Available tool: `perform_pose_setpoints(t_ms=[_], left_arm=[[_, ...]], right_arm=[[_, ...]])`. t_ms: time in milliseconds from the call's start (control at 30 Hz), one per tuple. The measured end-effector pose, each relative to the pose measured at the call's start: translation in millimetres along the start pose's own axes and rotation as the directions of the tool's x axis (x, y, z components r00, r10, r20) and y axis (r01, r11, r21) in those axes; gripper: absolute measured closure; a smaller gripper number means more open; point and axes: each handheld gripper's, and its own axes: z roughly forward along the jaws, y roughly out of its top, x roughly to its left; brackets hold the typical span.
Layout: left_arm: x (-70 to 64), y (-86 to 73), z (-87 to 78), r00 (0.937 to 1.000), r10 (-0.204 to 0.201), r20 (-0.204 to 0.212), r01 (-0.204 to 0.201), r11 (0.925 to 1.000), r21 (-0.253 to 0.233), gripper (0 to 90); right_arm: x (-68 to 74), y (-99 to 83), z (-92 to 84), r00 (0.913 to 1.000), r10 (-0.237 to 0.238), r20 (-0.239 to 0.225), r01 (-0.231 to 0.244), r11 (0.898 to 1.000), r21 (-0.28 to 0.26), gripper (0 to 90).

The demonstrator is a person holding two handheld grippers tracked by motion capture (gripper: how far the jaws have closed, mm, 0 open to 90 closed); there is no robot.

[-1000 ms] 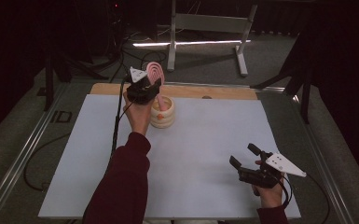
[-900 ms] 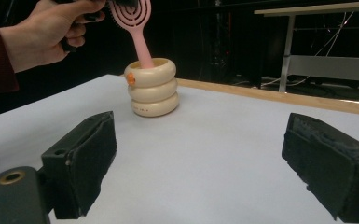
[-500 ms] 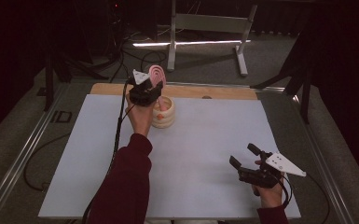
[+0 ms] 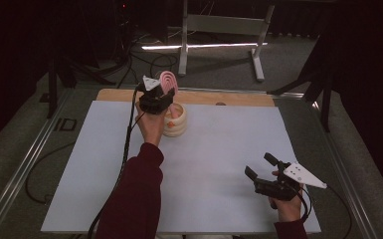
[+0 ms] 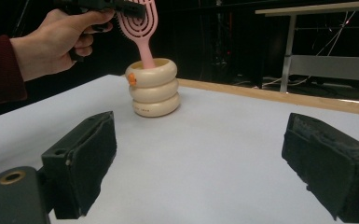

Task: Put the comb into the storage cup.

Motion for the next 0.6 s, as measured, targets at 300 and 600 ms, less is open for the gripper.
perform_pose_setpoints(t_ms=[300,600], left_arm=[[4.8,-8.5,2.1,0.9994,-0.035,0.001,0.035,0.9994,0.01,64.1],[3.4,-14.1,4.5,0.9986,-0.053,0.005,0.053,0.9985,0.01,64.0]], right_arm=[[0.1,-0.2,0.0,1.0,0.003,0.0,-0.003,1.0,0.003,10.1],[0.6,-0.7,0.7,1.0,0.004,0.0,-0.004,1.0,0.005,10.1]])
